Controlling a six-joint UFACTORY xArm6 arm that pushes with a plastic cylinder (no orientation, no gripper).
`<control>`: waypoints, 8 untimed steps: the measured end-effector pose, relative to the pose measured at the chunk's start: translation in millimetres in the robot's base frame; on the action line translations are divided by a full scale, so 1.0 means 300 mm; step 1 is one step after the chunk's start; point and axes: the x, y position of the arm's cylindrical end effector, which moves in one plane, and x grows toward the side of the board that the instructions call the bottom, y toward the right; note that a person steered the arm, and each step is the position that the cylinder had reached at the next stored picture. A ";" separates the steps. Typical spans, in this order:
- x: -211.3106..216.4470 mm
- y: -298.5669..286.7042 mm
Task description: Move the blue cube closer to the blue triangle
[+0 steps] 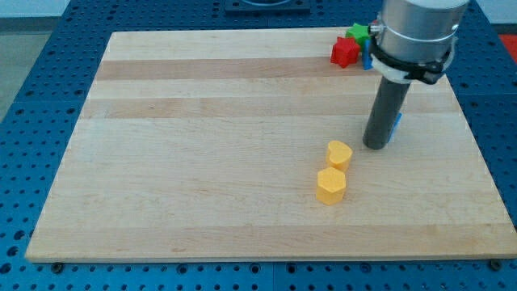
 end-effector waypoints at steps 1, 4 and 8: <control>-0.046 0.043; -0.149 0.109; -0.242 0.212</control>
